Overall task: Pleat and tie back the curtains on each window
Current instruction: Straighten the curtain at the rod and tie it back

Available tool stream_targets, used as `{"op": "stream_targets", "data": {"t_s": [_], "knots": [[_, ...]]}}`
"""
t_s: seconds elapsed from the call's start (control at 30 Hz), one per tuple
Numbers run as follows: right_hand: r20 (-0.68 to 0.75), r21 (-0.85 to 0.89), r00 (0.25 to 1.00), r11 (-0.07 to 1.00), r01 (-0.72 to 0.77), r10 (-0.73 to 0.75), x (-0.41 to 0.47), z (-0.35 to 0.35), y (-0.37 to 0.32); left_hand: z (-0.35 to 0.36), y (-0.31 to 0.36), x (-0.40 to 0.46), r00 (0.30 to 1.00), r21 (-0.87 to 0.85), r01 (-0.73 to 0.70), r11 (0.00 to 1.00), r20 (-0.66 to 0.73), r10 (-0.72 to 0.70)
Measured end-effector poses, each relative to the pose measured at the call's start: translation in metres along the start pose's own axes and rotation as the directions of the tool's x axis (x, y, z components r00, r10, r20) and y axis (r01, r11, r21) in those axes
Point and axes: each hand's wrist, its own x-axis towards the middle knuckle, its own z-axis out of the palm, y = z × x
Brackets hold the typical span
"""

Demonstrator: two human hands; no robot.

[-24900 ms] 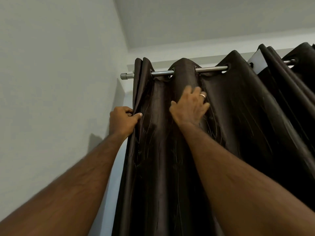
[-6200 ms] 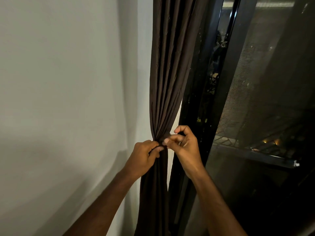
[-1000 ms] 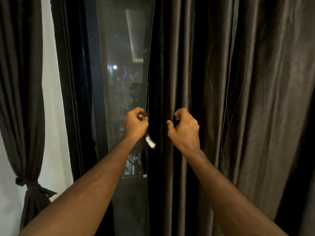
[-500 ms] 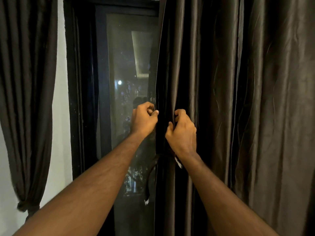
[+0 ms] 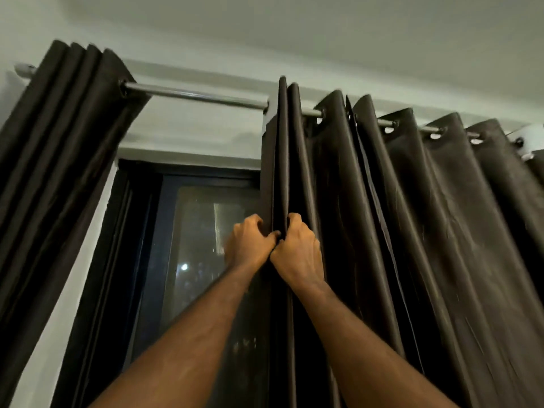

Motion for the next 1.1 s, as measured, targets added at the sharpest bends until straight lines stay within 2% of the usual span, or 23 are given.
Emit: {"op": "stream_targets", "data": {"t_s": [0.13, 0.2, 0.3, 0.47, 0.53, 0.63, 0.7, 0.83, 0.97, 1.03, 1.1], "knots": [[-0.001, -0.025, 1.0, 1.0, 0.006, -0.006, 0.033, -0.006, -0.004, 0.004, 0.013, 0.021, 0.998, 0.073, -0.048, 0.996, -0.04, 0.051], [-0.017, -0.055, 1.0, 0.998, 0.018, -0.019, 0.047, -0.012, -0.004, -0.001, 0.009, 0.033, 0.995, 0.092, -0.003, 0.996, -0.103, 0.012], [-0.023, -0.042, 1.0, 0.999, -0.002, 0.001, 0.068, -0.023, -0.002, -0.02, -0.019, 0.05, 0.967, 0.03, 0.102, 0.994, -0.236, -0.092], [-0.067, 0.017, 0.998, 1.0, 0.005, -0.004, 0.104, -0.028, -0.009, -0.052, -0.062, 0.067, 0.932, -0.055, 0.111, 0.992, -0.34, -0.123], [-0.075, 0.06, 0.997, 0.998, -0.018, 0.022, 0.115, -0.026, -0.016, -0.063, -0.071, 0.08, 0.942, -0.096, 0.071, 0.993, -0.321, -0.099], [-0.109, 0.103, 0.994, 0.995, -0.014, 0.025, 0.122, -0.013, -0.031, -0.062, -0.066, 0.096, 0.989, -0.14, -0.064, 0.988, -0.14, 0.045], [-0.13, 0.134, 0.991, 0.991, 0.022, -0.004, 0.119, -0.002, -0.043, -0.055, -0.055, 0.106, 0.992, -0.13, -0.106, 0.986, -0.087, 0.095], [-0.175, 0.073, 0.985, 0.997, 0.028, -0.014, 0.115, 0.009, -0.058, -0.058, -0.044, 0.118, 0.977, -0.026, -0.061, 0.998, -0.206, 0.054], [-0.259, 0.023, 0.963, 0.997, -0.074, 0.077, 0.12, 0.004, -0.048, -0.099, -0.07, 0.118, 0.933, -0.016, 0.026, 1.0, -0.359, -0.03], [-0.254, 0.022, 0.965, 0.998, -0.058, 0.061, 0.116, 0.006, -0.05, -0.117, -0.088, 0.12, 0.938, -0.031, -0.014, 0.999, -0.348, 0.002], [-0.247, 0.045, 0.968, 0.998, -0.041, 0.051, 0.109, 0.014, -0.061, -0.124, -0.095, 0.124, 0.948, -0.028, -0.13, 0.991, -0.296, 0.116]]}}
